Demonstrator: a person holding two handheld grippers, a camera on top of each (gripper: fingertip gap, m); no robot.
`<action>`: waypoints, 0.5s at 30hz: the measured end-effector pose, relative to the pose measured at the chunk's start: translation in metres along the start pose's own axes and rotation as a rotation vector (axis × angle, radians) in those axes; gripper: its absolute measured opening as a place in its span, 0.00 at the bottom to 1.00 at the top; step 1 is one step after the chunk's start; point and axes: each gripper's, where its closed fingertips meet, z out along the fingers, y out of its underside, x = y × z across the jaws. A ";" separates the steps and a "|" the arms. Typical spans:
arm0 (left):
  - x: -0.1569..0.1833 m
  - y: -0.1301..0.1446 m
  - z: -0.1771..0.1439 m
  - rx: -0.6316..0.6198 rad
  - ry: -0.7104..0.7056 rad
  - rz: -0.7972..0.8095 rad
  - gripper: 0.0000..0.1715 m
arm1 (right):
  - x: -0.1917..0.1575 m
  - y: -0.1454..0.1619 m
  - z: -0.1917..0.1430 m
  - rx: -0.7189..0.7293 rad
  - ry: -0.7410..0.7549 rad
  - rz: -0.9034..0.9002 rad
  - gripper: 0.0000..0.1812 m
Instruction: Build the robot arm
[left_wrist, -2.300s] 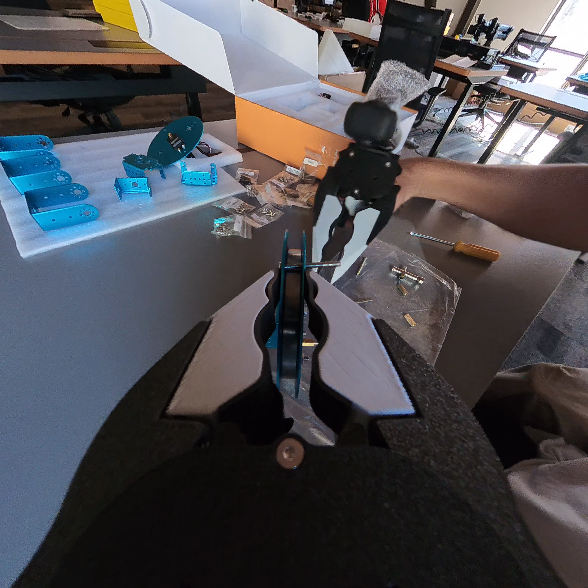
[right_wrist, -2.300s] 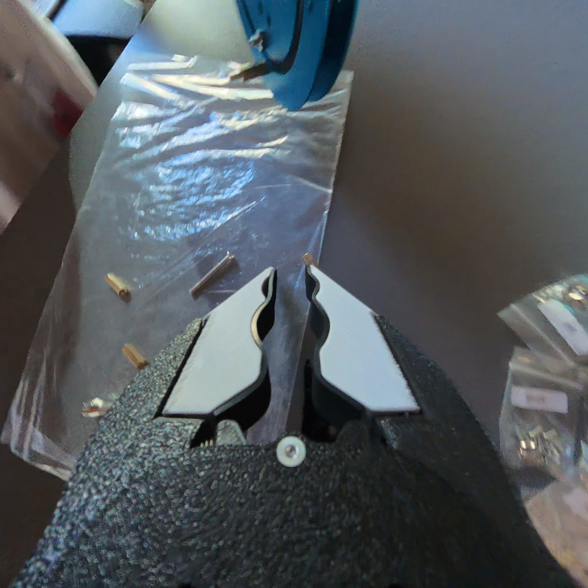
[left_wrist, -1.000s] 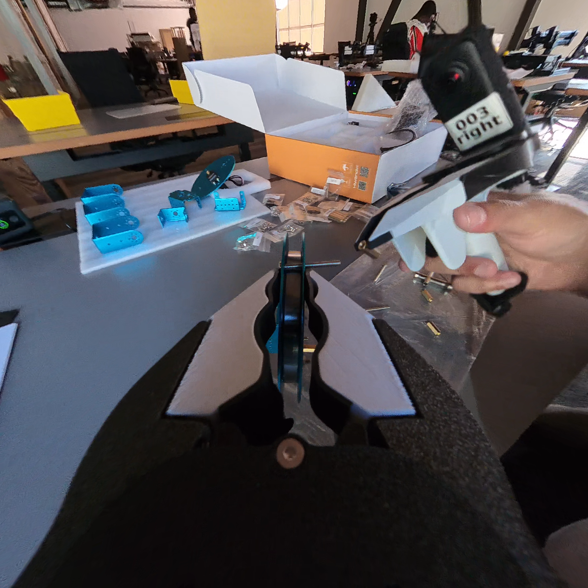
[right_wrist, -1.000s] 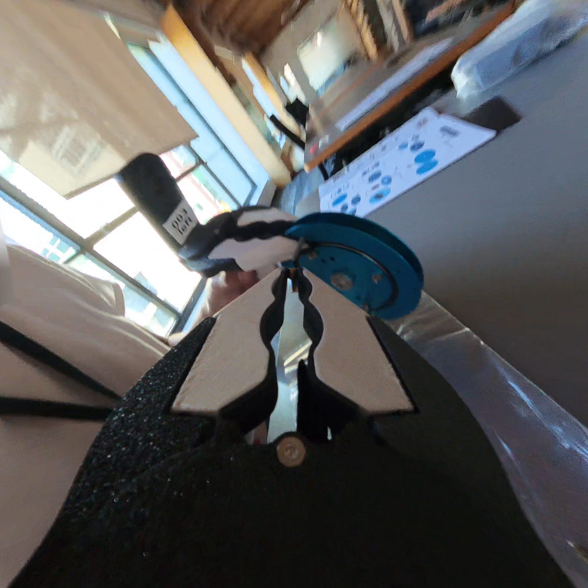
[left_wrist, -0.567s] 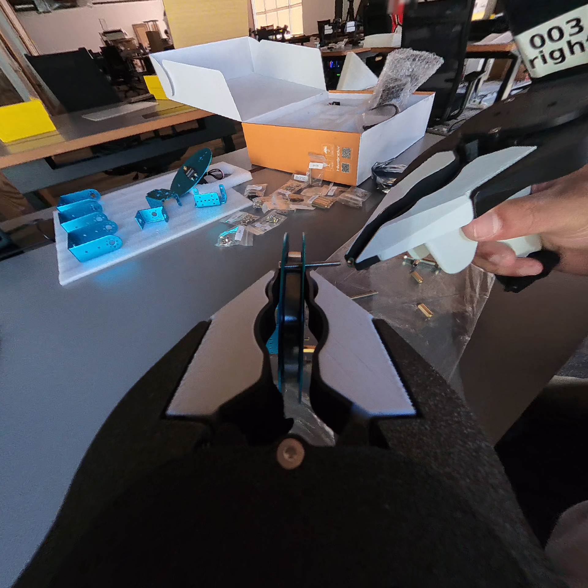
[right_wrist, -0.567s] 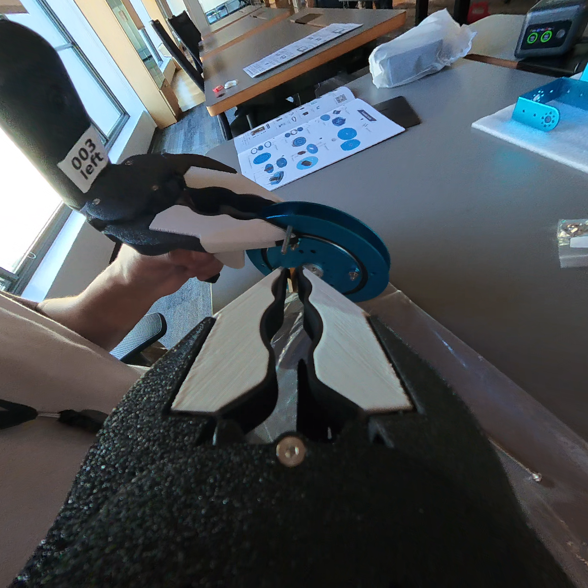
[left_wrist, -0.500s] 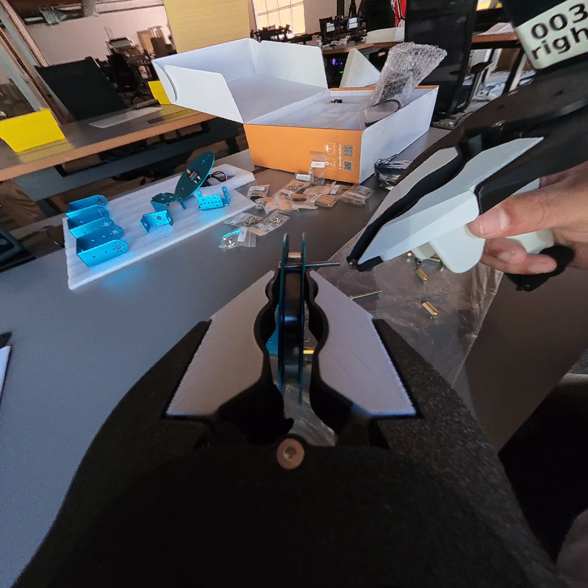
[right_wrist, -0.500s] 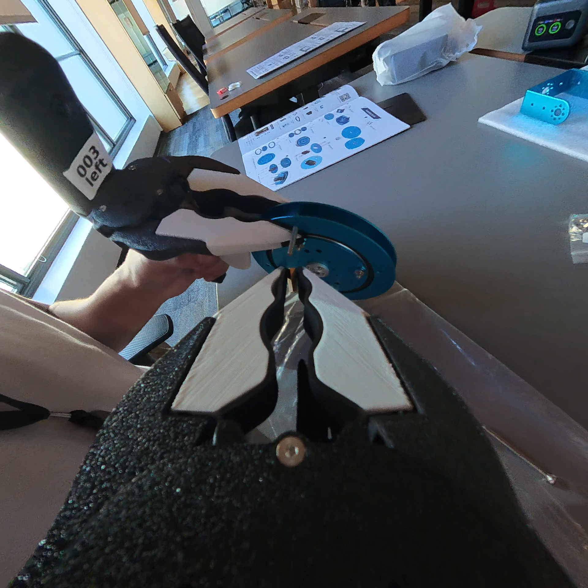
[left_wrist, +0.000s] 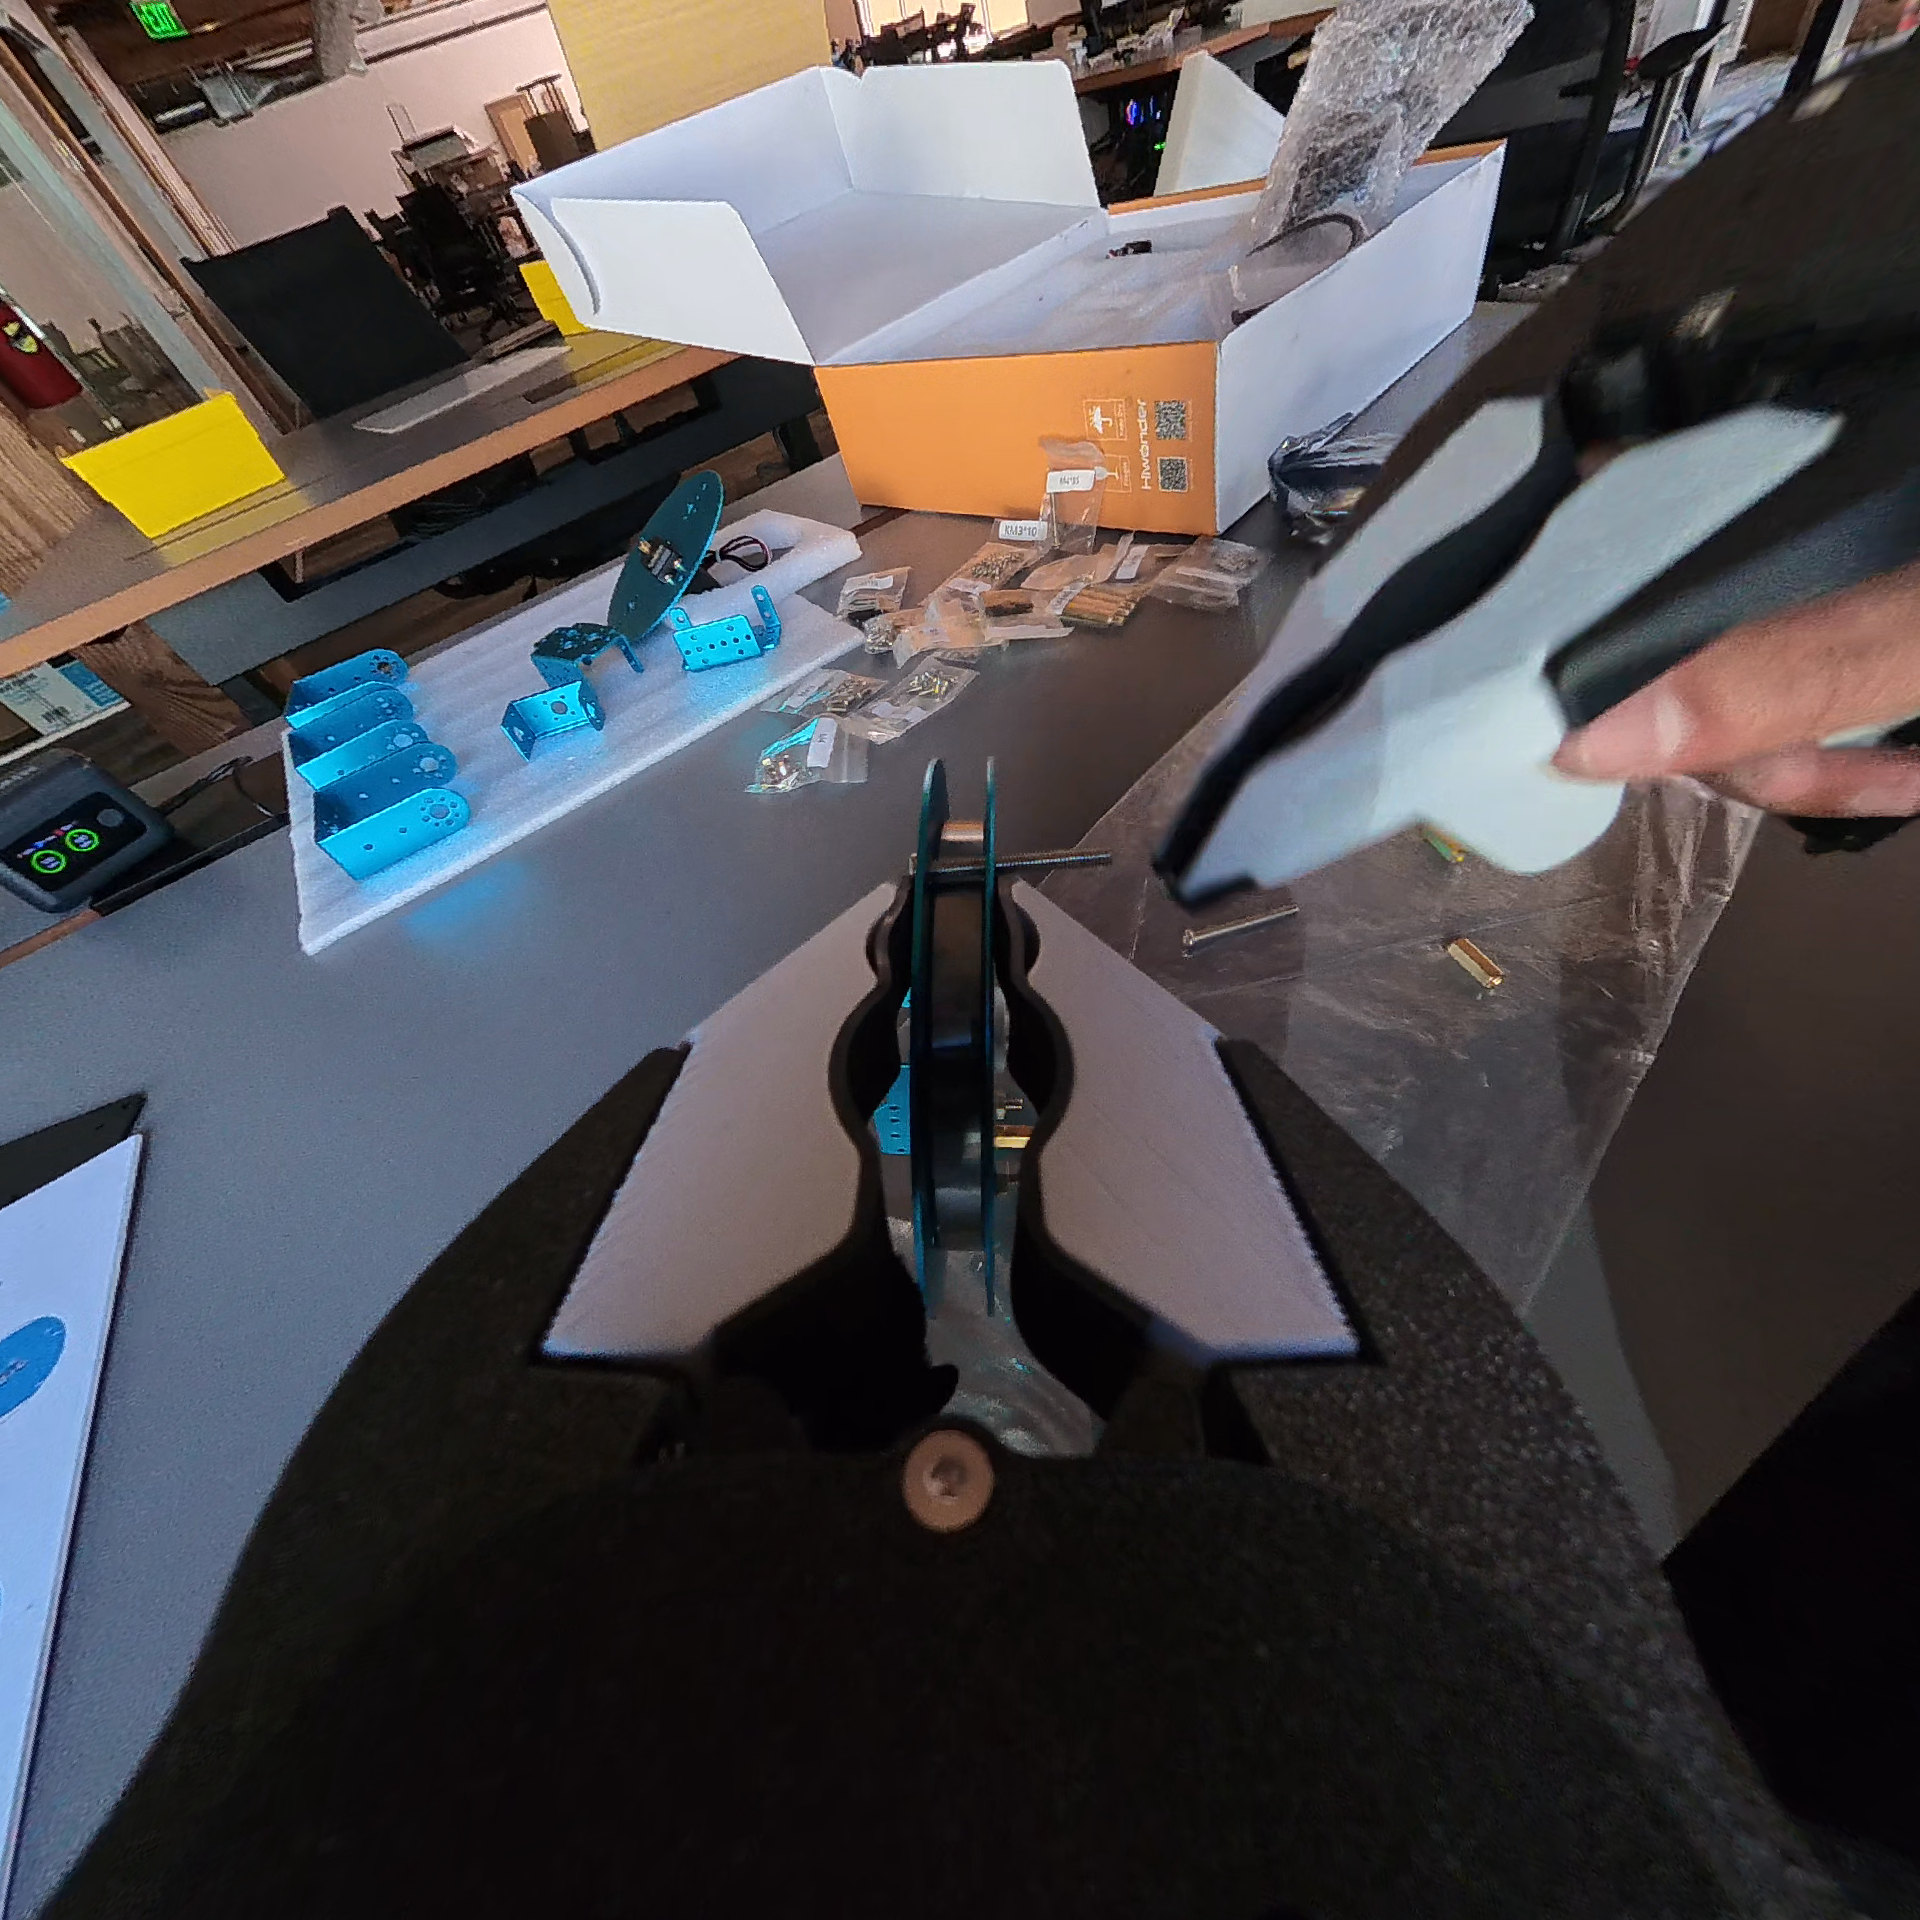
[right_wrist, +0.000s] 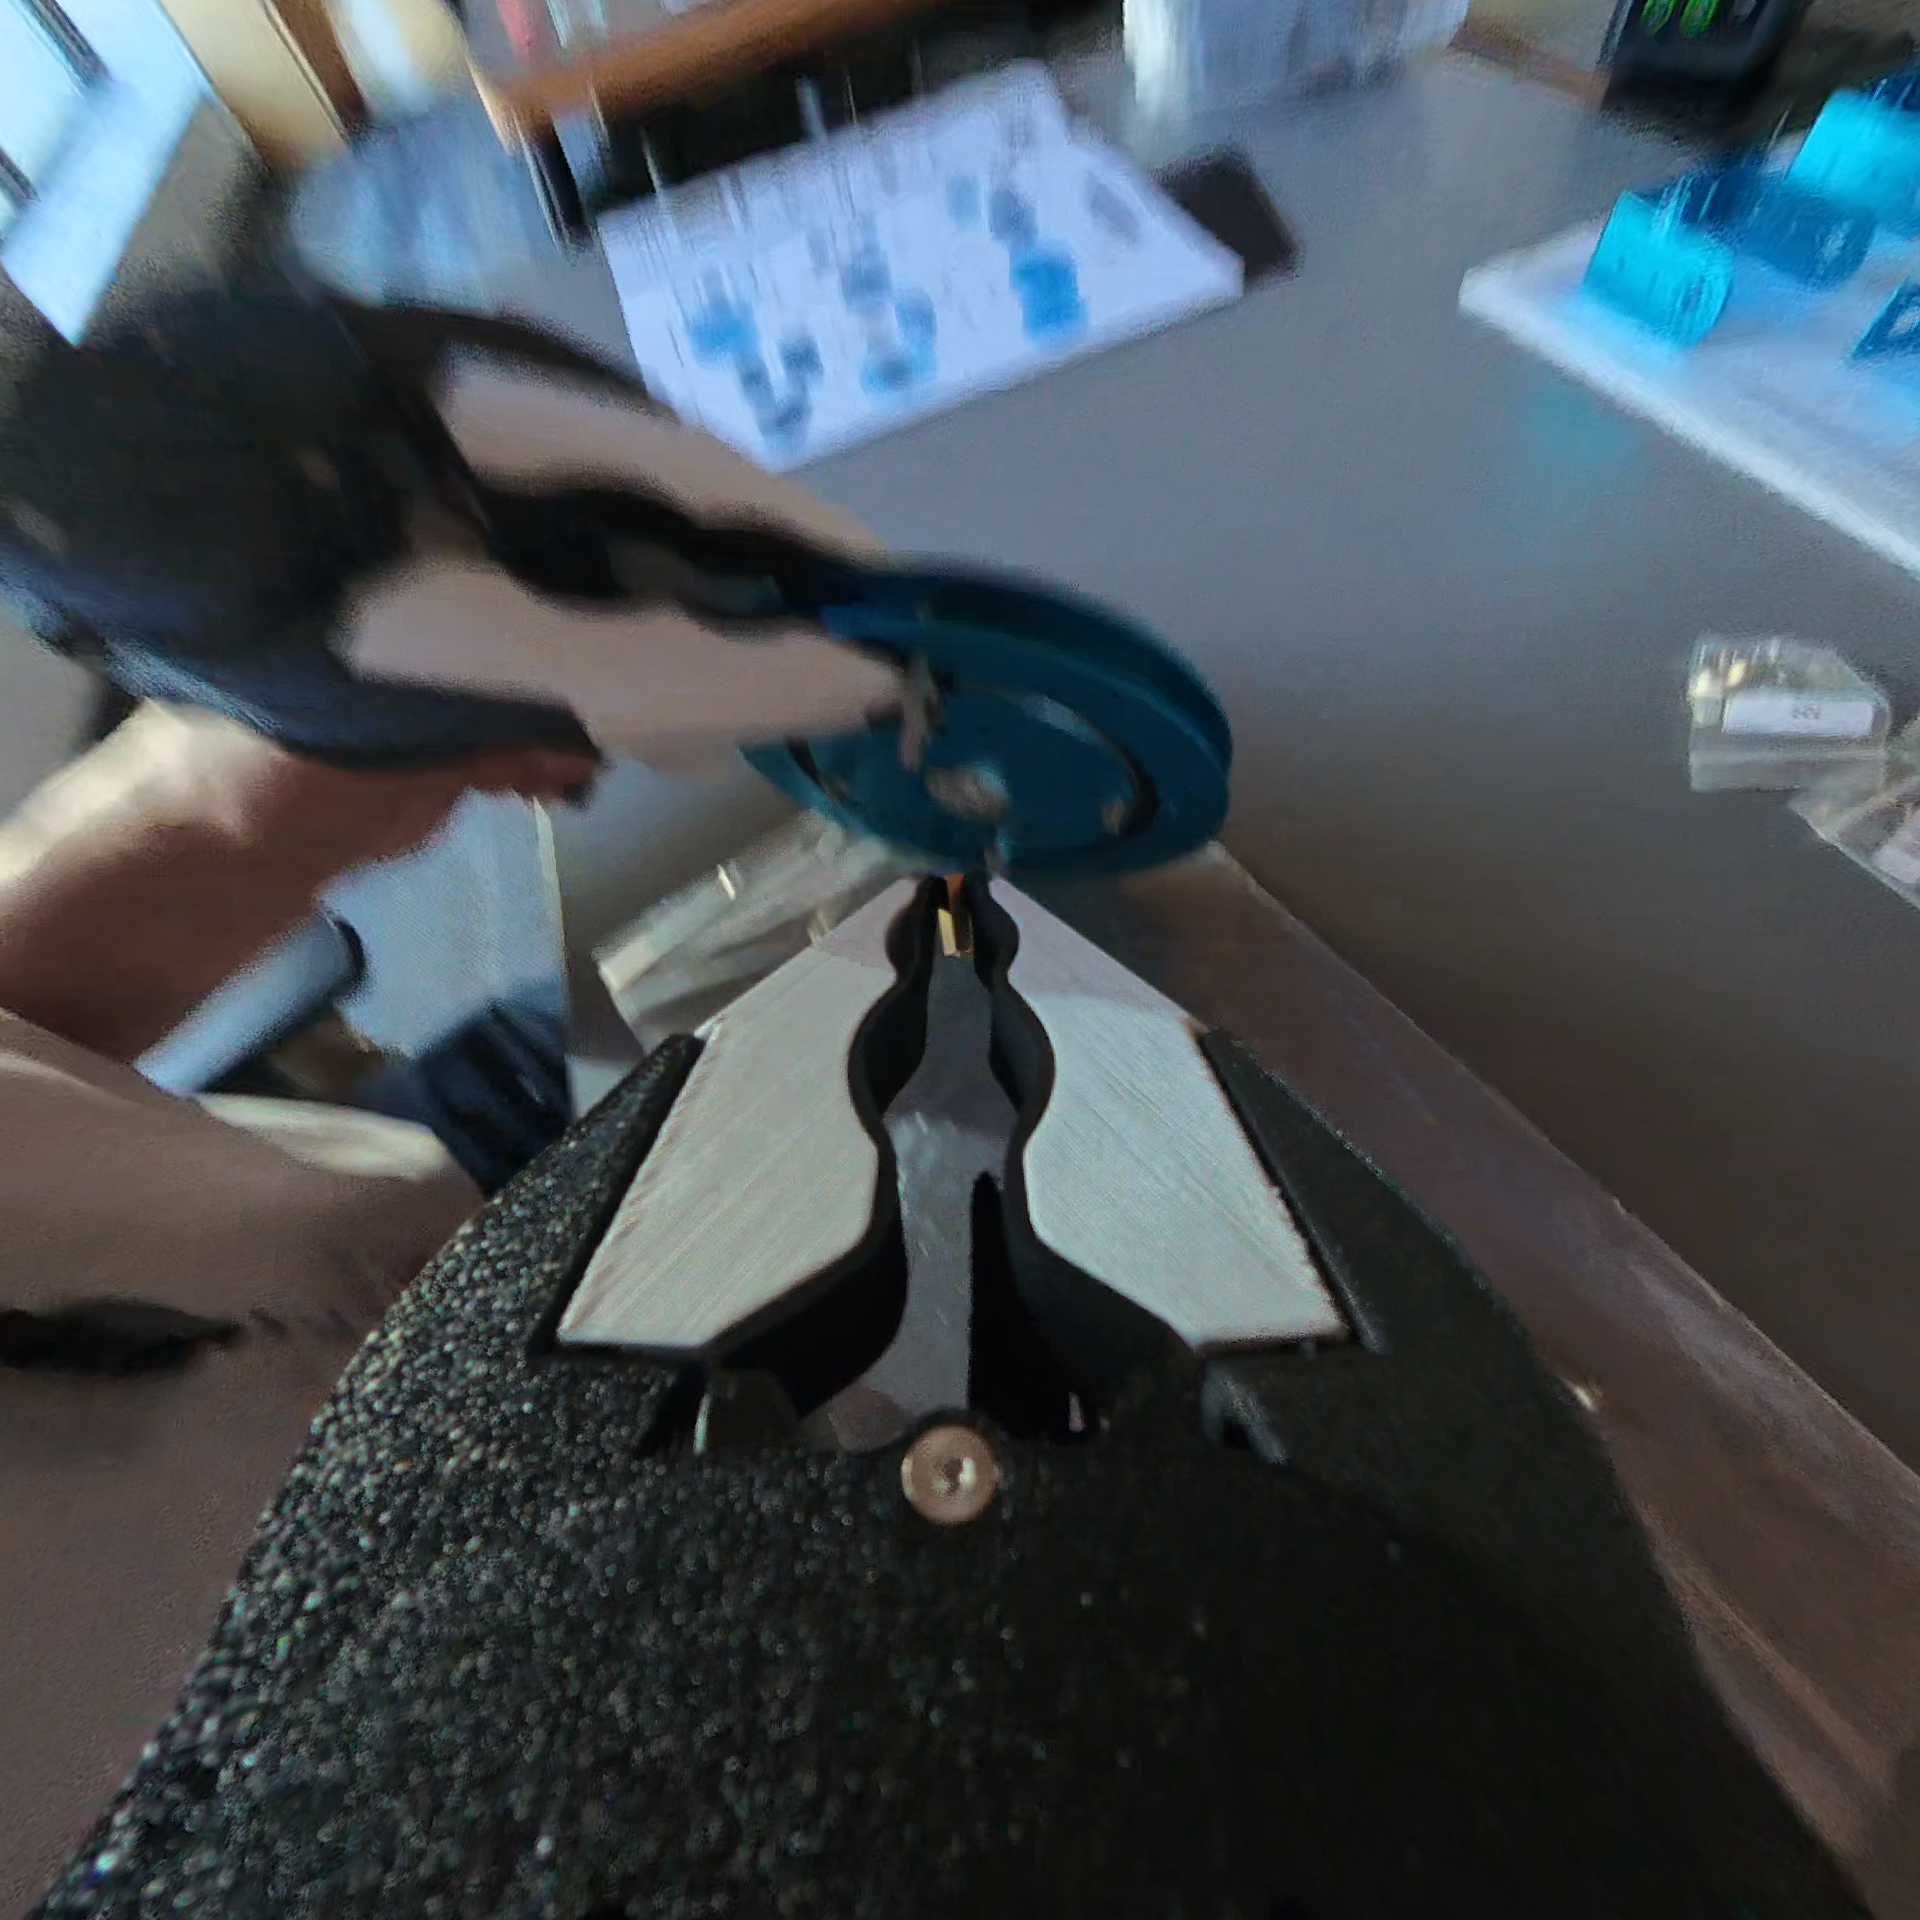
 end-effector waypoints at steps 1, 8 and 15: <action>-0.001 0.000 -0.001 0.000 -0.001 -0.002 0.08 | 0.006 0.022 0.006 -0.121 0.021 -0.047 0.03; -0.006 0.003 -0.004 -0.004 -0.016 0.009 0.07 | 0.016 0.077 0.026 -0.294 0.033 -0.192 0.04; -0.006 0.003 -0.005 0.001 -0.004 0.002 0.08 | 0.017 0.081 0.019 -0.273 0.010 -0.177 0.05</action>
